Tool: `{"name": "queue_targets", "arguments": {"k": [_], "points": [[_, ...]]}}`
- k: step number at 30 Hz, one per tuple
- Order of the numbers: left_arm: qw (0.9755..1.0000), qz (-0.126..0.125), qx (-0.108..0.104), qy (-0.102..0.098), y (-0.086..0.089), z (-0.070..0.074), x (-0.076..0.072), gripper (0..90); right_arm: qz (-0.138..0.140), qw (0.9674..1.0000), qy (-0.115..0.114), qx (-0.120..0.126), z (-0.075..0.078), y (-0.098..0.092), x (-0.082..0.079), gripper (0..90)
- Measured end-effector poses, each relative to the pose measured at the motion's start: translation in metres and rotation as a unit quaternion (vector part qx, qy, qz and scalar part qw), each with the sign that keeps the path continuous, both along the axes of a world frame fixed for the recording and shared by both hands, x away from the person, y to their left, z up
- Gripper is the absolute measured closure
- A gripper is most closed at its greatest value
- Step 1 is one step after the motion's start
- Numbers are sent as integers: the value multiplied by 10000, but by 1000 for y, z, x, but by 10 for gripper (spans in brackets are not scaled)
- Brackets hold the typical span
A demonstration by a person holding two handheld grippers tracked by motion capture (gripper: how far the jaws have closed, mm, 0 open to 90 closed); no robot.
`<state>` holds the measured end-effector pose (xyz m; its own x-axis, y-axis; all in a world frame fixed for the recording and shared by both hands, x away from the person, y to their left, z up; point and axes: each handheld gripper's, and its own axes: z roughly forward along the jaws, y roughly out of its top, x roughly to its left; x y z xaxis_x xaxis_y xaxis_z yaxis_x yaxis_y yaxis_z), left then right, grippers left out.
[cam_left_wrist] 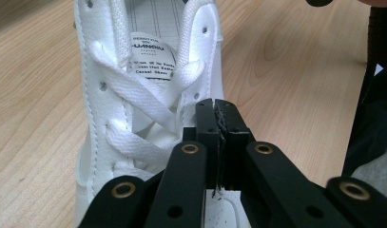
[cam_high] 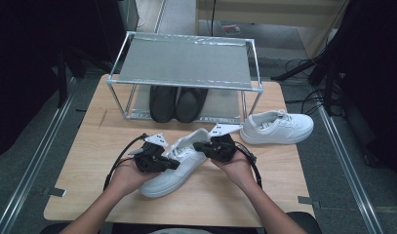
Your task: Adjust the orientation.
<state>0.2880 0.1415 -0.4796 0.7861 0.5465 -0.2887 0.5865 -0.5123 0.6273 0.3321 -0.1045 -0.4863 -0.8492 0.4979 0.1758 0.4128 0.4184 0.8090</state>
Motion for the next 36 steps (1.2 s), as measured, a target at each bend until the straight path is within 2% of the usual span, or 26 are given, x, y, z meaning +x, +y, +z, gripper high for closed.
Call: {"name": "queue_targets", "arguments": {"k": [11, 20, 28, 36], "points": [[9998, -22, -100, 170, 2, -4, 6, 900, -69, 9999, -7, -78, 1, 2, -2, 900], [9998, -42, -58, 209, 3, -5, 9, 900, -106, 9997, -116, -189, 2, 4, -7, 900], [9998, -49, -25, 203, 4, -4, 11, 900, -178, 9997, 91, -140, 2, 3, -8, 900], [9998, 166, -34, 119, 16, -5, 20, 900, -19, 9997, 183, -130, 1, 4, -18, 900]]}}
